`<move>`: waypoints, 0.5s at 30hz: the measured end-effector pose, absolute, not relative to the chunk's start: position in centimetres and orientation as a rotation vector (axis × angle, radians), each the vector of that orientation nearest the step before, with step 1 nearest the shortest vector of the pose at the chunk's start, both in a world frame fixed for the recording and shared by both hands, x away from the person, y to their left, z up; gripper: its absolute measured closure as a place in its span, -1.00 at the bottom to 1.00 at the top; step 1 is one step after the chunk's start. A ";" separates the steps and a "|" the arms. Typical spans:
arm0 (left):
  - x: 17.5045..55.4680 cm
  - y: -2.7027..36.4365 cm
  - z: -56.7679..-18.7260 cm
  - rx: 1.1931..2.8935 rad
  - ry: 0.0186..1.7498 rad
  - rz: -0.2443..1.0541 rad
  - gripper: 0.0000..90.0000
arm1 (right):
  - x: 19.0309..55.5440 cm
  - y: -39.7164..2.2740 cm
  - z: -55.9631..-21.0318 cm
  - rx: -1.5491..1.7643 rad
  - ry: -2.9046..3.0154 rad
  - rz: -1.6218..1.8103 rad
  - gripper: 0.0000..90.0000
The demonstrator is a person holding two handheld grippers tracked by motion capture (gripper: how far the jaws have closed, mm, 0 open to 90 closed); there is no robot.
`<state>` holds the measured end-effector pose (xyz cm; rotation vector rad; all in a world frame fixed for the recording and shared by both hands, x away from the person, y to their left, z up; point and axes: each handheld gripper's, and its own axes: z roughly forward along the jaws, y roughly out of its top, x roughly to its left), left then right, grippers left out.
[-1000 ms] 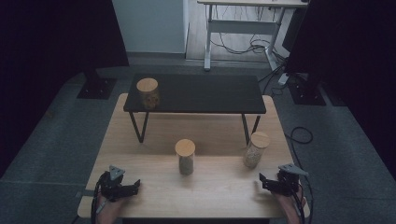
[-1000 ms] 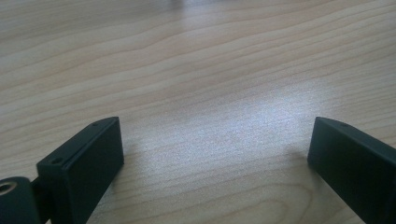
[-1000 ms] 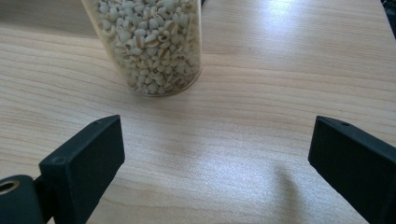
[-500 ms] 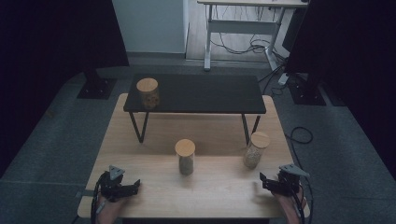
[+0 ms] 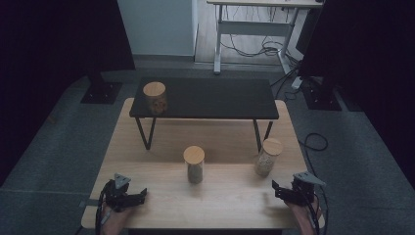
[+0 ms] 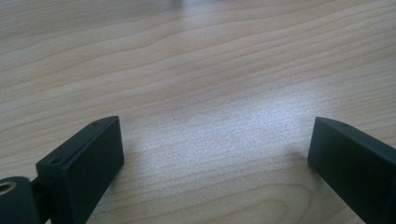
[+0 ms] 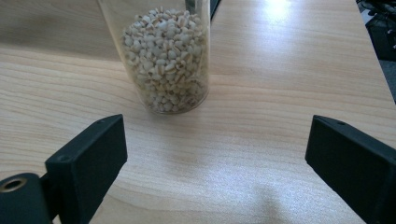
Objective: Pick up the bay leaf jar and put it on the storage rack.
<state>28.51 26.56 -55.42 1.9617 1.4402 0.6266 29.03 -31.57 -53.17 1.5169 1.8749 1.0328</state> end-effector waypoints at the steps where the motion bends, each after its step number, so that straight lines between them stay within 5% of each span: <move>1: 28.5 26.6 -55.4 1.962 1.440 0.627 -0.93 | 29.0 -31.5 -53.1 1.516 1.872 1.033 -0.92; 15: 28.5 26.6 -55.4 1.962 1.440 0.626 -0.93 | 28.8 -30.8 -52.3 1.490 1.871 1.034 -0.94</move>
